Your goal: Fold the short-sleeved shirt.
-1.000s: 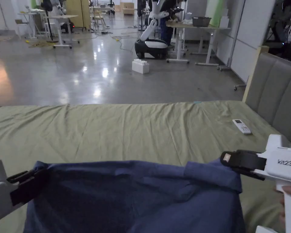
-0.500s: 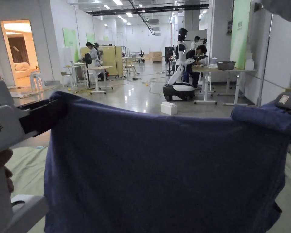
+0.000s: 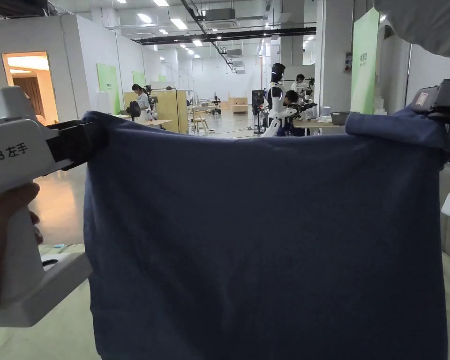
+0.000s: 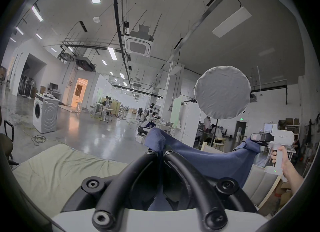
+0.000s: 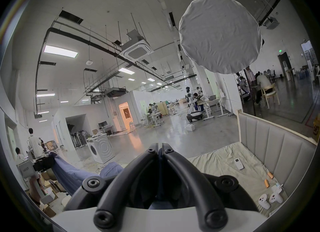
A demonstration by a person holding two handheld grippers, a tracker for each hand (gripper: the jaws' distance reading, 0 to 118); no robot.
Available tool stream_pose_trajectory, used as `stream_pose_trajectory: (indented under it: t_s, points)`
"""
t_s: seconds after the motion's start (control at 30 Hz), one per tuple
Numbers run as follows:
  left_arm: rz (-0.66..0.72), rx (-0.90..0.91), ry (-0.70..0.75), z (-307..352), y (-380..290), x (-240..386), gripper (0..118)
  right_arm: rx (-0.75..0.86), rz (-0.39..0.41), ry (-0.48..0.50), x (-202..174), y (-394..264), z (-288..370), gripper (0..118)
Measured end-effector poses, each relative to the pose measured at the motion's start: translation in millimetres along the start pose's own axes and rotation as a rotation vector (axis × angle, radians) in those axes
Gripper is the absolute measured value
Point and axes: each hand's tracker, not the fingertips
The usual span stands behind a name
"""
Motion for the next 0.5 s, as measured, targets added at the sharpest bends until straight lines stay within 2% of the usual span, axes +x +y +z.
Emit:
stream_pose_trajectory:
  t_s: [0.23,0.37,0.5]
  points:
    - [0.004,-0.003,0.015,-15.9,4.7,-5.4,4,0.013,0.018,-0.009,-4.5,21.6,-18.3,3]
    - [-0.046,0.022,0.034,-24.7,10.8,-2.1,4,0.018,0.009,-0.013,-10.1,33.0,-25.9,3]
    - [-0.064,0.024,0.054,-42.0,15.2,-4.3,4,0.015,0.041,-0.029,-16.6,33.1,-35.5,3]
